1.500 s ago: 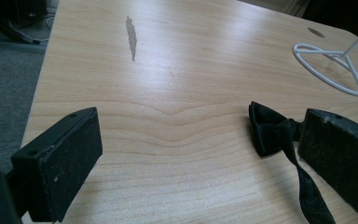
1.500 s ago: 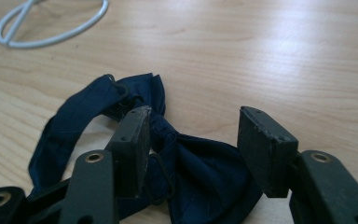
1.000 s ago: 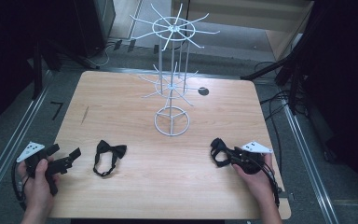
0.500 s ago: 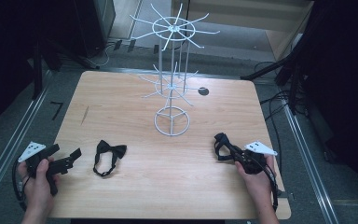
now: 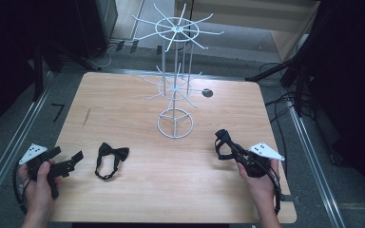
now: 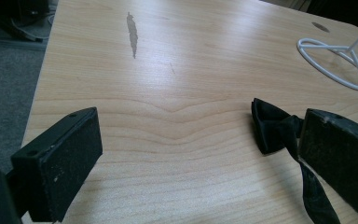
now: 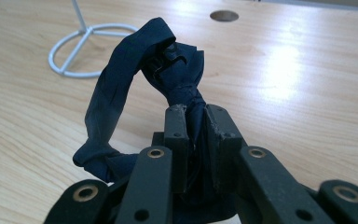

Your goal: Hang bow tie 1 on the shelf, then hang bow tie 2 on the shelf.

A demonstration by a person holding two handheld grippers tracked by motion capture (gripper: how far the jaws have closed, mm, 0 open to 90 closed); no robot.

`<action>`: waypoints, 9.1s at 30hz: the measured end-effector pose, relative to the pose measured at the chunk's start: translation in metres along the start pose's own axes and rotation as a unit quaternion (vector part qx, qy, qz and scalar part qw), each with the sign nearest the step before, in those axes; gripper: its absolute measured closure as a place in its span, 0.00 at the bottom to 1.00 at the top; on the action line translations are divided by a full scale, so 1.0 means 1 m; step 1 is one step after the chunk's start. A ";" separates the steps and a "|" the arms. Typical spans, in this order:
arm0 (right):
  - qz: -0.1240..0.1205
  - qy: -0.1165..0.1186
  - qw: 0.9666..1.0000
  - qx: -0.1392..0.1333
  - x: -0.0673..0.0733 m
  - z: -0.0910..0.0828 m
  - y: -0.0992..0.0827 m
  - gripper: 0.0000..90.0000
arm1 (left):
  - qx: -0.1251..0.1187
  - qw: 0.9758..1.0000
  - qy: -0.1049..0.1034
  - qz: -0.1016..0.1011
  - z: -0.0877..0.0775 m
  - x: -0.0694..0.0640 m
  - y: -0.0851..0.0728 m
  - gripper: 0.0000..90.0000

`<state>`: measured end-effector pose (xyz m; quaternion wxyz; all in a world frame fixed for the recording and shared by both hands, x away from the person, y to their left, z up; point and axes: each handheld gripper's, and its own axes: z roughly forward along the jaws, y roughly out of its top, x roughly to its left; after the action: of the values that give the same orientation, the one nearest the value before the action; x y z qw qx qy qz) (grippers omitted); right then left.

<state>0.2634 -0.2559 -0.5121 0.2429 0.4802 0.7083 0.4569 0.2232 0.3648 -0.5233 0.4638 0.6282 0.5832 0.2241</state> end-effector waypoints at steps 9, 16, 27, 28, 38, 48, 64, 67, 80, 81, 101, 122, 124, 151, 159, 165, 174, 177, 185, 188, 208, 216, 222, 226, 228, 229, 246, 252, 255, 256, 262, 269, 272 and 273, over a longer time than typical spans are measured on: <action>0.004 -0.001 1.000 -0.022 0.009 -0.001 0.007 0.89 | -0.003 1.000 0.000 -0.001 0.000 0.001 0.000 0.00; 0.001 0.008 0.999 -0.044 0.020 -0.004 0.017 0.89 | -0.001 1.000 0.002 -0.001 0.000 0.000 0.000 0.00; 0.004 0.016 0.997 -0.077 0.029 -0.012 0.029 0.89 | -0.001 1.000 0.003 -0.001 0.000 0.000 0.000 0.00; 0.004 0.016 0.997 -0.077 0.029 -0.012 0.029 0.89 | -0.001 1.000 0.003 -0.001 0.000 0.000 0.000 0.00; 0.004 0.018 0.994 -0.105 0.039 -0.015 0.038 0.89 | 0.000 1.000 0.003 0.001 0.000 0.000 0.000 0.00; 0.005 0.024 0.992 -0.120 0.047 -0.016 0.046 0.89 | 0.001 1.000 0.002 0.000 0.000 0.000 0.000 0.00; 0.017 0.036 0.990 -0.138 0.055 -0.019 0.055 0.89 | 0.001 1.000 0.002 0.001 0.000 0.000 0.000 0.00; 0.018 0.037 0.989 -0.143 0.057 -0.021 0.058 0.89 | 0.000 1.000 0.002 0.000 0.000 0.000 0.000 0.00; 0.019 0.043 0.987 -0.155 0.064 -0.022 0.067 0.88 | 0.001 1.000 0.002 0.000 0.000 0.001 0.000 0.00; 0.019 0.043 0.986 -0.158 0.064 -0.022 0.067 0.88 | 0.000 1.000 0.002 -0.001 0.000 0.000 0.000 0.00; 0.026 0.048 0.984 -0.170 0.069 -0.019 0.077 0.88 | 0.001 1.000 0.001 0.000 0.000 0.001 0.000 0.00; 0.038 0.049 0.981 -0.185 0.075 -0.010 0.095 0.88 | -0.001 1.000 0.000 -0.002 0.000 0.001 0.000 0.00; 0.040 0.050 0.980 -0.186 0.076 -0.010 0.095 0.88 | -0.002 1.000 0.000 -0.002 0.000 0.001 0.000 0.00; 0.064 0.054 0.980 -0.180 0.082 0.015 0.104 0.88 | -0.002 1.000 0.000 -0.002 0.000 0.001 0.000 0.00; 0.070 0.051 0.981 -0.172 0.081 0.023 0.102 0.88 | -0.002 1.000 -0.001 -0.002 0.000 0.001 0.000 0.00; 0.075 0.049 0.982 -0.164 0.082 0.031 0.098 0.88 | -0.002 1.000 -0.001 -0.002 0.000 0.001 0.000 0.00; 0.077 0.047 0.985 -0.149 0.084 0.043 0.095 0.88 | -0.002 1.000 -0.001 -0.002 0.000 0.001 0.000 0.00; 0.081 0.047 0.985 -0.146 0.084 0.048 0.093 0.88 | -0.002 1.000 -0.001 -0.002 0.000 0.001 0.000 0.00; 0.091 0.045 0.986 -0.134 0.086 0.059 0.086 0.88 | -0.002 1.000 -0.001 -0.002 0.000 0.001 0.000 0.00; 0.092 0.044 0.987 -0.128 0.086 0.061 0.084 0.88 | -0.002 1.000 -0.001 -0.003 0.001 0.001 0.000 0.00; 0.100 0.049 0.986 -0.123 0.085 0.061 0.074 0.76 | -0.002 1.000 -0.002 -0.002 0.000 0.001 0.000 0.00; 0.095 0.052 0.987 -0.121 0.083 0.060 0.071 0.74 | -0.001 1.000 -0.001 -0.002 0.001 0.001 0.000 0.00; 0.090 0.049 0.988 -0.117 0.088 0.066 0.074 0.77 | -0.001 1.000 -0.002 -0.002 0.001 0.001 0.000 0.00; 0.087 0.049 0.988 -0.114 0.094 0.073 0.076 0.78 | -0.001 1.000 -0.002 -0.002 0.001 0.001 0.000 0.00; 0.086 0.049 0.989 -0.113 0.097 0.077 0.076 0.78 | -0.001 1.000 -0.003 -0.003 0.001 0.001 0.000 0.00; 0.087 0.049 0.989 -0.111 0.098 0.078 0.075 0.78 | -0.002 1.000 -0.003 -0.004 0.001 0.001 0.000 0.00; 0.099 0.050 0.985 -0.131 0.095 0.066 0.071 0.57 | -0.001 1.000 -0.002 -0.002 0.000 0.001 0.000 0.00; 0.083 0.047 0.985 -0.146 0.097 0.054 0.073 0.53 | 0.000 1.000 -0.002 -0.002 0.001 0.001 0.000 0.00; 0.079 0.047 0.983 -0.158 0.099 0.047 0.075 0.52 | 0.000 1.000 -0.002 -0.001 0.001 0.001 0.000 0.00; 0.079 0.046 0.983 -0.160 0.099 0.046 0.075 0.52 | 0.000 1.000 -0.002 -0.002 0.001 0.001 0.000 0.00; 0.070 0.047 0.985 -0.153 0.102 0.043 0.074 0.52 | 0.000 1.000 -0.002 -0.001 0.001 0.001 0.000 0.00; 0.057 0.059 0.986 -0.145 0.116 0.044 0.071 0.52 | 0.000 1.000 -0.002 -0.001 0.001 0.001 0.000 0.00; 0.049 0.067 0.987 -0.135 0.126 0.048 0.067 0.53 | 0.000 1.000 -0.002 -0.001 0.001 0.001 0.000 0.00; 0.048 0.070 0.987 -0.133 0.128 0.049 0.066 0.53 | 0.000 1.000 -0.002 -0.001 0.001 0.001 0.000 0.00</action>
<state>0.2782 -0.1117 -0.4650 0.2319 0.4441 0.6326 0.5906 0.2240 0.3655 -0.5235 0.4648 0.6282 0.5830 0.2221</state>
